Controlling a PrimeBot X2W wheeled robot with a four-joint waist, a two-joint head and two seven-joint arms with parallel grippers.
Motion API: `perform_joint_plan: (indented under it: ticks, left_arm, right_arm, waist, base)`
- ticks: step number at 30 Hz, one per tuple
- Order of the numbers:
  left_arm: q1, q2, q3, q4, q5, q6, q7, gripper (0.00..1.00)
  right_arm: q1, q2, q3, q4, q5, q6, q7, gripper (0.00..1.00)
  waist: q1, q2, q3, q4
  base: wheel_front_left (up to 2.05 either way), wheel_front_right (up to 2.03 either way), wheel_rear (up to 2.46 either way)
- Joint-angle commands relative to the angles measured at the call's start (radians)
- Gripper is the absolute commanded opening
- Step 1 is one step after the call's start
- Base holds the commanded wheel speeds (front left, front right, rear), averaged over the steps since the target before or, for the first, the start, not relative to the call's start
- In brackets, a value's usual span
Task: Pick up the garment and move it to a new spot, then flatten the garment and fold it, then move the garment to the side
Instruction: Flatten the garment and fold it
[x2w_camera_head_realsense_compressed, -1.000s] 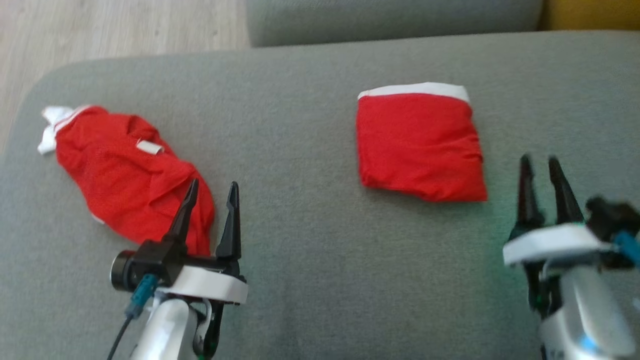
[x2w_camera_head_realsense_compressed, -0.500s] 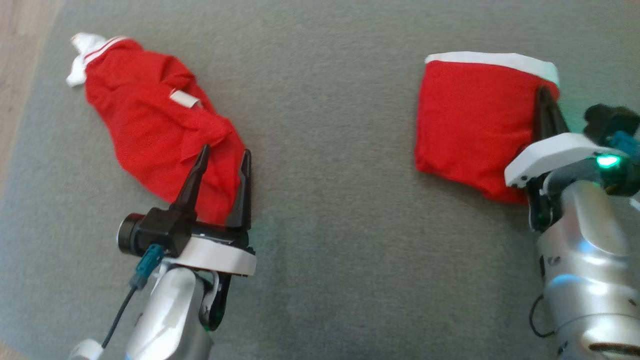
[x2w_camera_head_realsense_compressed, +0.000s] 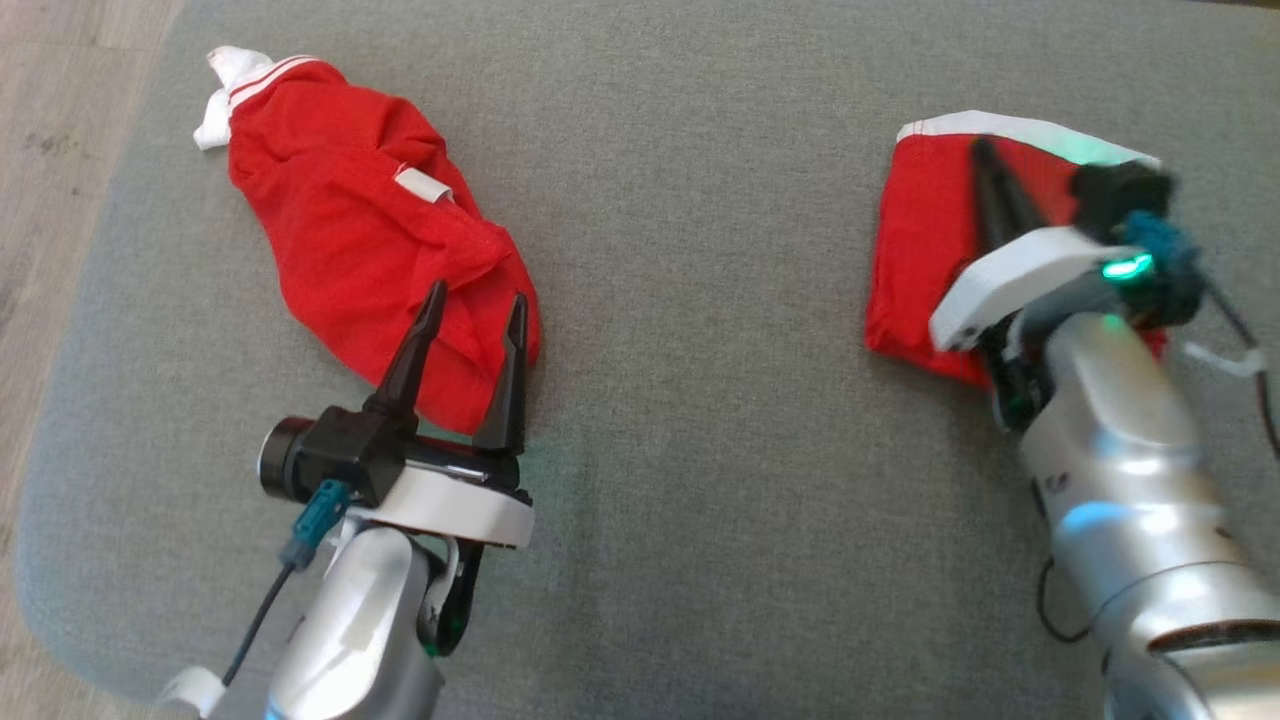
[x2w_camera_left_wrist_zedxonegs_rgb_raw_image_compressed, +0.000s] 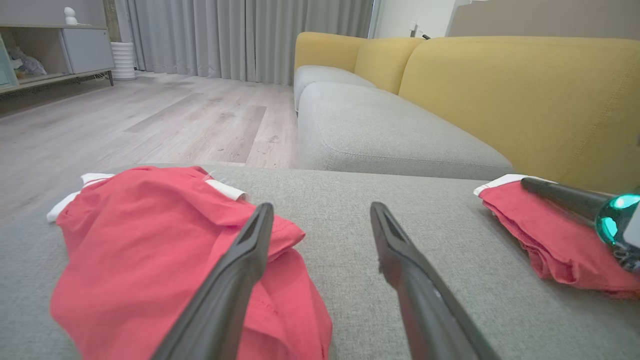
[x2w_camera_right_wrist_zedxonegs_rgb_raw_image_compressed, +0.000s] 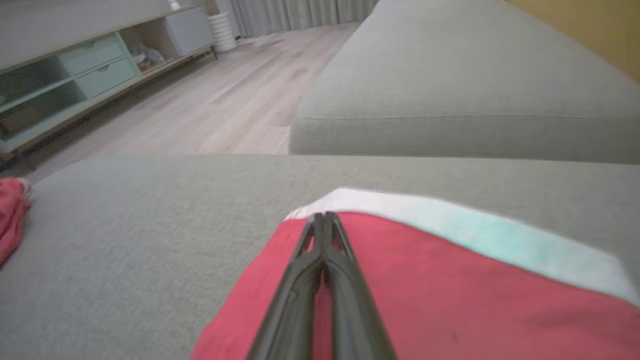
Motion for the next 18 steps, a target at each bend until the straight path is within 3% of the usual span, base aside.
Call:
perform_joint_plan:
  ticks: [1,5,9,15,18]
  left_arm:
    - [-0.029,0.005,0.024,-0.028,-0.006,0.005,-0.008,1.00]
    - [-0.032,0.005,0.017,-0.028,-0.013,0.009,-0.008,1.00]
    - [-0.029,0.005,0.024,-0.026,-0.012,0.015,-0.008,1.00]
    - [-0.009,0.005,0.060,-0.024,0.003,0.015,-0.008,1.00]
    - [0.005,0.005,0.073,-0.027,0.009,0.014,-0.008,1.00]
  right_arm:
    - [-0.011,0.016,0.043,-0.003,0.010,-0.002,-0.013,0.00]
    - [0.001,0.016,0.138,0.105,0.038,-0.002,0.071,0.00]
    - [0.003,0.016,0.178,0.106,0.093,-0.002,0.038,0.00]
    - [0.027,0.016,0.152,0.027,0.144,-0.002,-0.012,0.00]
    - [0.083,0.016,0.086,-0.099,0.133,-0.002,-0.013,0.00]
  waist:
    - [0.0001,0.0000,0.001,0.000]
    - [0.0001,0.0000,0.000,0.001]
    - [0.0001,0.0000,-0.011,-0.011]
    - [0.0001,0.0000,-0.058,-0.056]
    - [0.0001,0.0000,-0.085,-0.084]
  base:
    - [0.00,0.00,0.00]
    - [0.00,0.00,0.00]
    - [0.00,0.00,0.00]
    - [0.00,0.00,0.00]
    - [0.00,0.00,0.00]
